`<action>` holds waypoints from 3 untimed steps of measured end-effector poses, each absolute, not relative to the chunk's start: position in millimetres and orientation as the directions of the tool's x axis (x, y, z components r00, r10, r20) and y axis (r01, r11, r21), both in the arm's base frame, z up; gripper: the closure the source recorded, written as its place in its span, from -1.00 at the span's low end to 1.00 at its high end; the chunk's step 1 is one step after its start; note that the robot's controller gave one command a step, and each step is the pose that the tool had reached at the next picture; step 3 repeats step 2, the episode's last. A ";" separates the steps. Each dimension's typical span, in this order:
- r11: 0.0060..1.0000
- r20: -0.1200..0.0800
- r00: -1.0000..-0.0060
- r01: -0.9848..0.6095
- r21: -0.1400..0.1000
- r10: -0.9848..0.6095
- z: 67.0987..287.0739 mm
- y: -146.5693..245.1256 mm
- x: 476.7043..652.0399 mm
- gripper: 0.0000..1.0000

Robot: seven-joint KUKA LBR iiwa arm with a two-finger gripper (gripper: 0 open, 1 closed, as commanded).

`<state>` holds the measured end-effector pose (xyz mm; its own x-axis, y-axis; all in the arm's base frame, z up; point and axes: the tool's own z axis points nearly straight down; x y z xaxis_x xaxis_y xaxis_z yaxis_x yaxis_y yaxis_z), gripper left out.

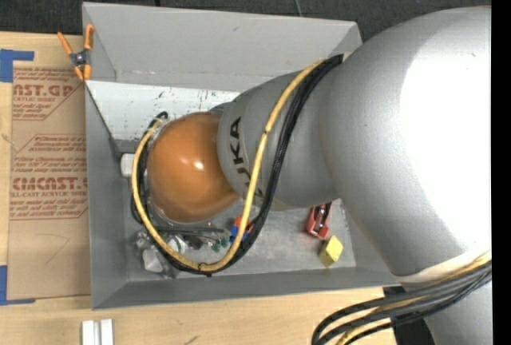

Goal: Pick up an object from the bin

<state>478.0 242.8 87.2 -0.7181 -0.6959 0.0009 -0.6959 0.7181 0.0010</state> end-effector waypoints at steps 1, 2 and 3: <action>0.719 -0.010 -0.719 -0.695 -0.001 -0.695 149.8 244.6 480.5 1.00; 0.719 -0.008 -0.719 -0.695 0.000 -0.695 147.9 244.3 479.8 1.00; 0.719 -0.008 -0.719 -0.695 0.000 -0.695 147.9 244.3 479.8 1.00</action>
Offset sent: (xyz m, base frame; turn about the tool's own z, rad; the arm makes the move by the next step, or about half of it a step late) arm -0.0001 0.0002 0.0533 0.0000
